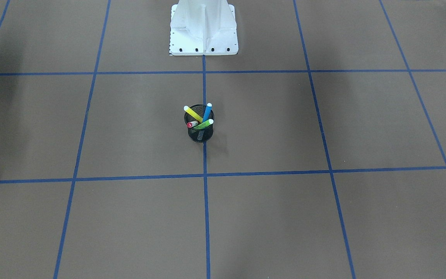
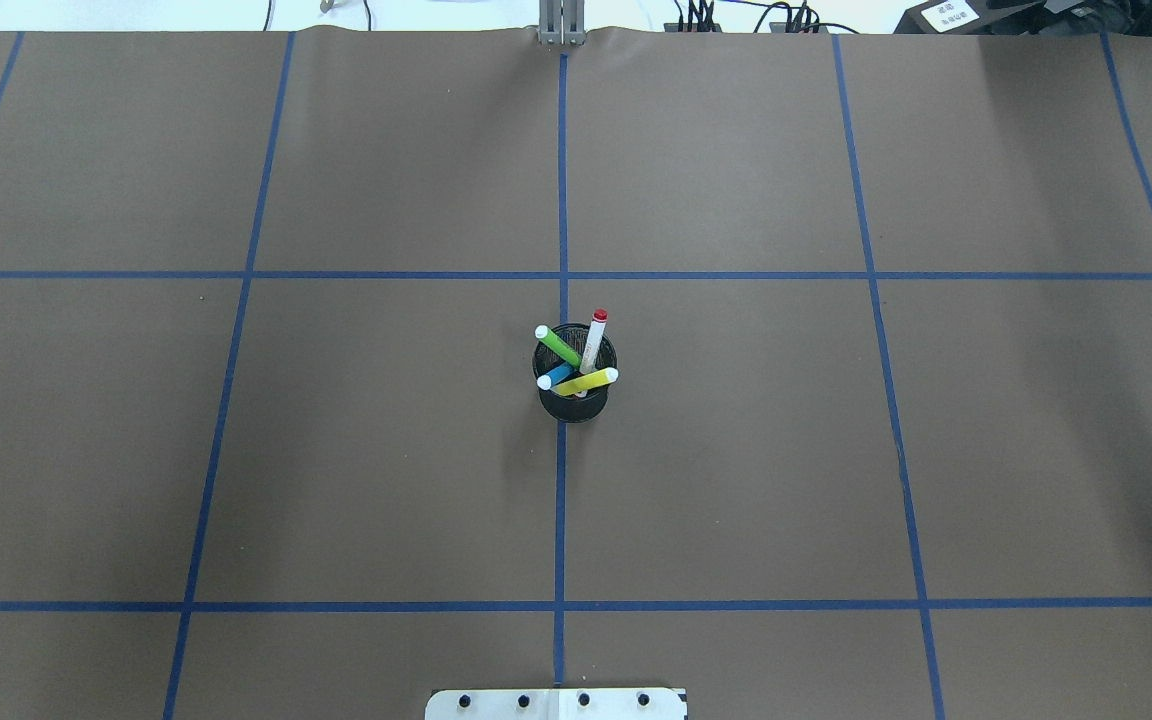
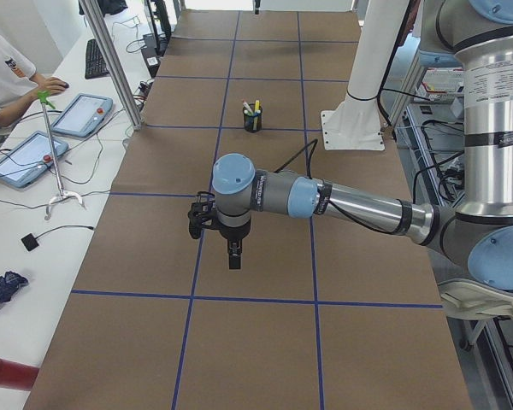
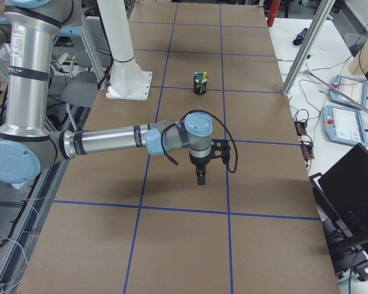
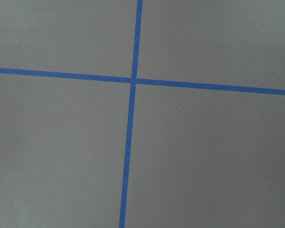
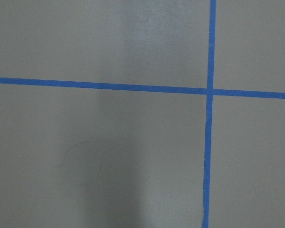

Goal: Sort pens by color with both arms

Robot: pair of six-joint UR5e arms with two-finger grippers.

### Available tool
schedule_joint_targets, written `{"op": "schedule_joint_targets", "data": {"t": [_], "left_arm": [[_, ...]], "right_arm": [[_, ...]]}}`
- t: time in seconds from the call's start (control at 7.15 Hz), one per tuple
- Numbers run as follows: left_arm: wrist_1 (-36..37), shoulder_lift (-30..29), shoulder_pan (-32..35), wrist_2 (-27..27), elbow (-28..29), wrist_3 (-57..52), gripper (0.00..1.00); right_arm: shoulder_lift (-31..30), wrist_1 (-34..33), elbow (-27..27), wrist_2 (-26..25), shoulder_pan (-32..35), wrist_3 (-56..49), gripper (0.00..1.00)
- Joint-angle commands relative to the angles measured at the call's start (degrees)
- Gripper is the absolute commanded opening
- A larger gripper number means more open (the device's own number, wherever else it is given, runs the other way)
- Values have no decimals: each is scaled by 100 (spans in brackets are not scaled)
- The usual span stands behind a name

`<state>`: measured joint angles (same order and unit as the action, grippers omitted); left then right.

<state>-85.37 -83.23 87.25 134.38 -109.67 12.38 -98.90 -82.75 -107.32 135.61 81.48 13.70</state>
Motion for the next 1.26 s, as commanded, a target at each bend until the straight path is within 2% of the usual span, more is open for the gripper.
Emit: {"op": "schedule_joint_targets", "data": {"t": [0.0, 0.42, 0.7, 0.98, 1.12], "left_arm": [[3, 0, 2, 0, 7, 1, 100], [20, 0, -15, 0, 25, 1, 100], [29, 9, -24, 0, 25, 1, 100], [20, 9, -33, 0, 34, -7, 100], [20, 0, -42, 0, 34, 1, 100]], "right_arm": [[11, 22, -8, 308, -1, -17, 99], [-50, 828, -86, 308, -158, 166, 99], [115, 848, -533, 151, -701, 1324, 99], [771, 839, -632, 141, -1369, 2395, 96], [1019, 839, -823, 28, -1728, 2992, 91]]}}
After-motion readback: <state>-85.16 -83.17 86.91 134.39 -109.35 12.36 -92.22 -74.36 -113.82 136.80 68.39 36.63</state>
